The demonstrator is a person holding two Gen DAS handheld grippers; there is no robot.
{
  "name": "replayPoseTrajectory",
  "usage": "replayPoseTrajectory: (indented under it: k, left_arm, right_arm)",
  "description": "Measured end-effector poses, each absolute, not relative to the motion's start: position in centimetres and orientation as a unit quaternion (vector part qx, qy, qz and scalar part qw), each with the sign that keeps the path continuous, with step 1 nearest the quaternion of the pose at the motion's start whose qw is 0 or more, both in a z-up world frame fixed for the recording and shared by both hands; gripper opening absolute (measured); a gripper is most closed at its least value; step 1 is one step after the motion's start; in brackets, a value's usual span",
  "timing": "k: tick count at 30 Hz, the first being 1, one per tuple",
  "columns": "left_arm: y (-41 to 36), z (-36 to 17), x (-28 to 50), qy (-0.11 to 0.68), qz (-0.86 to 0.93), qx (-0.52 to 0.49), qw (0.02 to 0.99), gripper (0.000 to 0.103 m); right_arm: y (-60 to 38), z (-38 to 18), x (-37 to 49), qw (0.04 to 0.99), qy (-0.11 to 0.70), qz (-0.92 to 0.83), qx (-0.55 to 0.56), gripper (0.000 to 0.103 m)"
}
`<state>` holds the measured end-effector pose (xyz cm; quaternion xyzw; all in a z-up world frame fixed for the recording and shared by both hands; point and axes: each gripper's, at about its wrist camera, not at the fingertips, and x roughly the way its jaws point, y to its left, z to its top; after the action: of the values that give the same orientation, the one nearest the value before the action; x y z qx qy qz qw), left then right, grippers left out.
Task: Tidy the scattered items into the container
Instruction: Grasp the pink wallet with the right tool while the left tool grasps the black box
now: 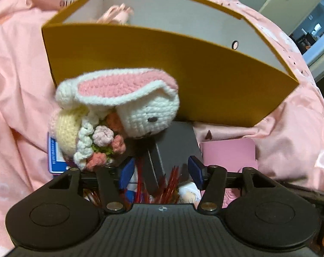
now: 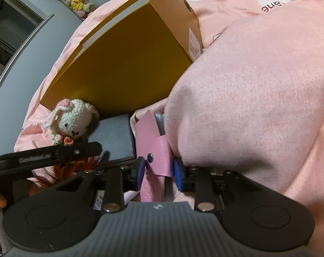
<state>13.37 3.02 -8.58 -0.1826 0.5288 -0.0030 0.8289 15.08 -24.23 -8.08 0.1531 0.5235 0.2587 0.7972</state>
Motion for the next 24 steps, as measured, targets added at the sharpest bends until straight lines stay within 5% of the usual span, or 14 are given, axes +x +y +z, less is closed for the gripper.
replayPoseTrajectory:
  k: [9,18,24]
  left_arm:
    - [4.1,-9.9,14.3,0.539,-0.015,-0.232,0.810,0.075]
    - [2.9,-7.0,12.4,0.495,-0.096,-0.212,0.837,0.056]
    - [1.1,-7.2,13.3,0.502,-0.081,-0.192,0.839,0.056]
  right_arm:
    - [-24.1,-8.8,15.7,0.795,0.528,0.258,0.154,0.036]
    - [-23.8,-8.3,15.3,0.793,0.526,0.264,0.157,0.037]
    - [-23.6,-8.2,15.1,0.794,0.524,0.266,0.159,0.036]
